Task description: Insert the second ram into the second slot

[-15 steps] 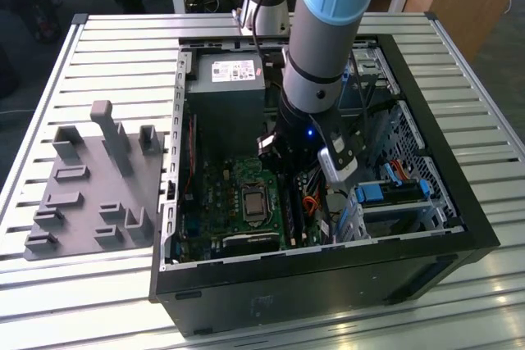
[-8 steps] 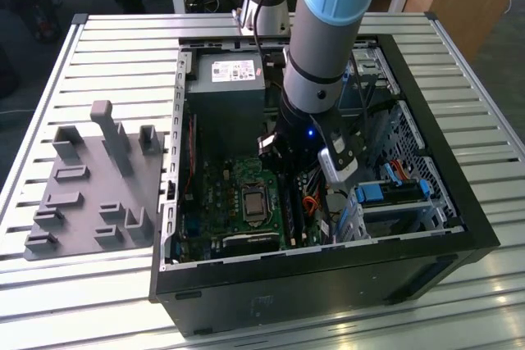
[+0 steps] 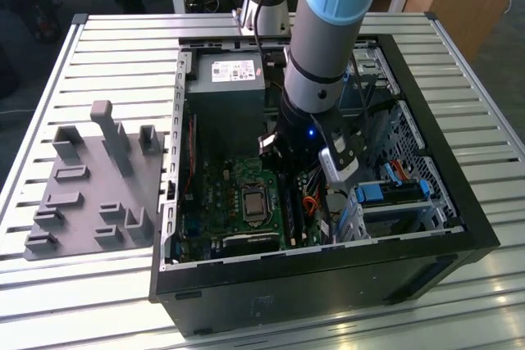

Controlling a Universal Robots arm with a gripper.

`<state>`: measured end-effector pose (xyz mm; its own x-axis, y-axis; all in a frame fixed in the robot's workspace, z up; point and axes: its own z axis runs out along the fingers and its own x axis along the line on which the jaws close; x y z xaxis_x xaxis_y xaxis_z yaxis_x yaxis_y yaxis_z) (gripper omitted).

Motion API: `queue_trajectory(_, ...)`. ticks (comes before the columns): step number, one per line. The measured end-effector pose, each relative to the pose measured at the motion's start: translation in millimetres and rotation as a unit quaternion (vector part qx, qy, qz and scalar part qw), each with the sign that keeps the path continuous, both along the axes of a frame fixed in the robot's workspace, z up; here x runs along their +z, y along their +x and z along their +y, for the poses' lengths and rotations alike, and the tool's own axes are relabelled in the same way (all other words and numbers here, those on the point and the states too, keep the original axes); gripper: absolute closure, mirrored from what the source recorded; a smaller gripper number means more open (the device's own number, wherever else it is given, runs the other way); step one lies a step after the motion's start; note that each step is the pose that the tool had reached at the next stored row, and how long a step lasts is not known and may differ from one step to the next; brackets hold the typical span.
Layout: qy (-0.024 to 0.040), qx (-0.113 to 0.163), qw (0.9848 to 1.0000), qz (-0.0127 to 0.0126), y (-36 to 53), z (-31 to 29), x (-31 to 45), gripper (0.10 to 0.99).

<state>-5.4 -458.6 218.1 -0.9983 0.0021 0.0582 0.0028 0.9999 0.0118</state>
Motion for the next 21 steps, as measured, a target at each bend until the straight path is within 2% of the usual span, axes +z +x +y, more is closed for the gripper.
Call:
queue_trajectory(8,0.0003,-0.004,1.0,0.0,0.6,0.0,0.5,0.949)
queue_trajectory(21,0.0004,-0.005,1.0,0.0,0.6,0.0,-3.1,0.949)
